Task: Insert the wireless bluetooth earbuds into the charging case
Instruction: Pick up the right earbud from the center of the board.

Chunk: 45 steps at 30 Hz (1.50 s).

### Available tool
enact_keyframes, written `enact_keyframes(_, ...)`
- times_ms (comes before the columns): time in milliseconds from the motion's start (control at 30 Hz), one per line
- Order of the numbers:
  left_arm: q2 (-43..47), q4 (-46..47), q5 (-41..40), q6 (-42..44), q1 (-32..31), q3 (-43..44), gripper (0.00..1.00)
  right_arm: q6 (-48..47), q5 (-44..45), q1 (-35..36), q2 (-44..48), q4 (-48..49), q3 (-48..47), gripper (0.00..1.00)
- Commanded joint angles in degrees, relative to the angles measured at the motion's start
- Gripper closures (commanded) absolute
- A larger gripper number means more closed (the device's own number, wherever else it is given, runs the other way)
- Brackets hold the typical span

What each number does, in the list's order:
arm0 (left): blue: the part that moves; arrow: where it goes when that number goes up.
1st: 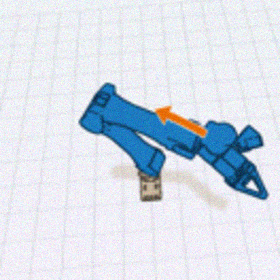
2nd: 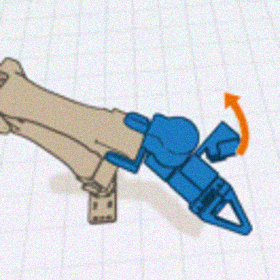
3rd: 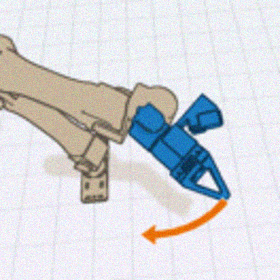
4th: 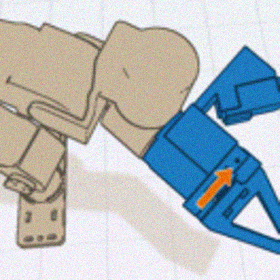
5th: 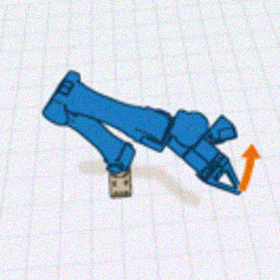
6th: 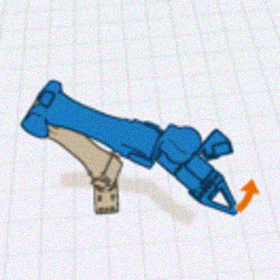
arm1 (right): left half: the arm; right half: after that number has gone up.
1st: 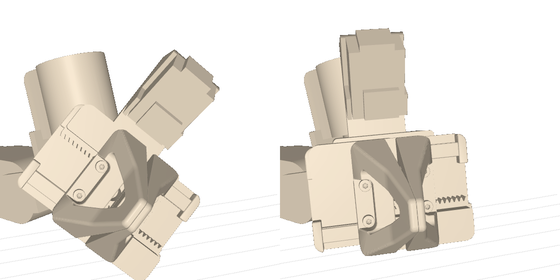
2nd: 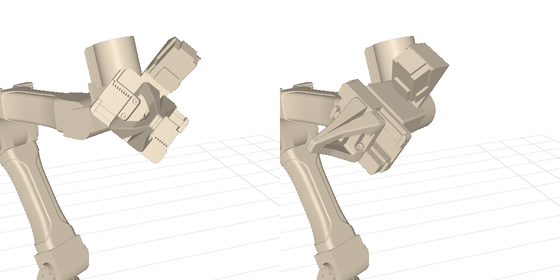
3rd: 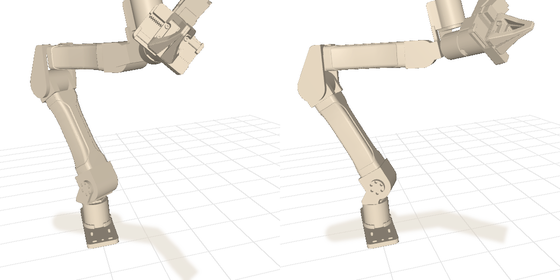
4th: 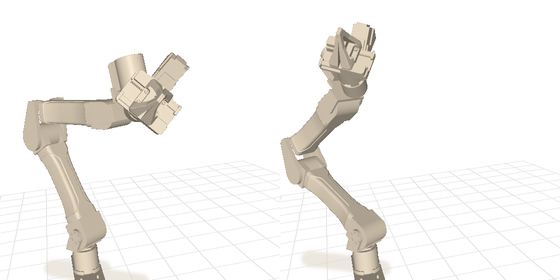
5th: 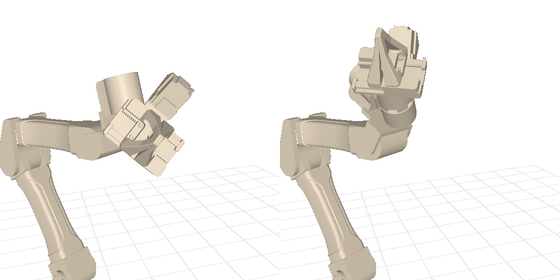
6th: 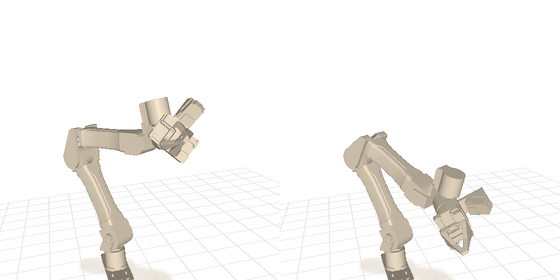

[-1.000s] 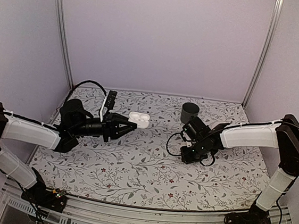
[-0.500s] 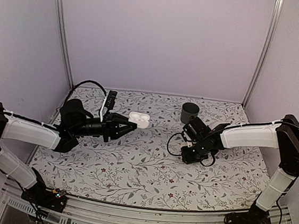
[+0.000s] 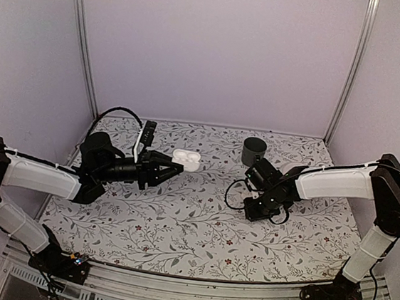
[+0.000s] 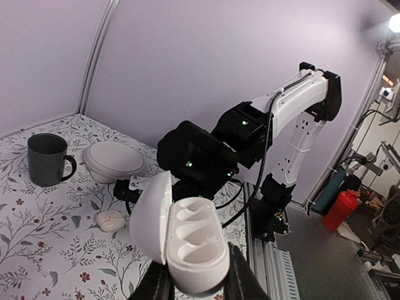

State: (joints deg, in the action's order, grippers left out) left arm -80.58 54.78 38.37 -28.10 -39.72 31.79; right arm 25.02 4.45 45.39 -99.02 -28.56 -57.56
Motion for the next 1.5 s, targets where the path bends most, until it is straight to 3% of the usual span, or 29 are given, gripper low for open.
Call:
enact_keyframes(0,0.4,0.5,0.8,0.7,0.7,1.5,1.00,1.4,0.5,0.6,1.0,-1.8,1.0,0.74)
enact_keyframes(900,0.3,0.1,0.9,0.9,0.8,1.9,1.00,1.5,5.4,2.5,2.9,-4.9,-3.1,0.69)
enact_keyframes(1467,0.8,0.2,0.8,1.0,0.7,1.3,1.00,1.1,3.3,3.0,0.0,-2.9,-2.5,0.69)
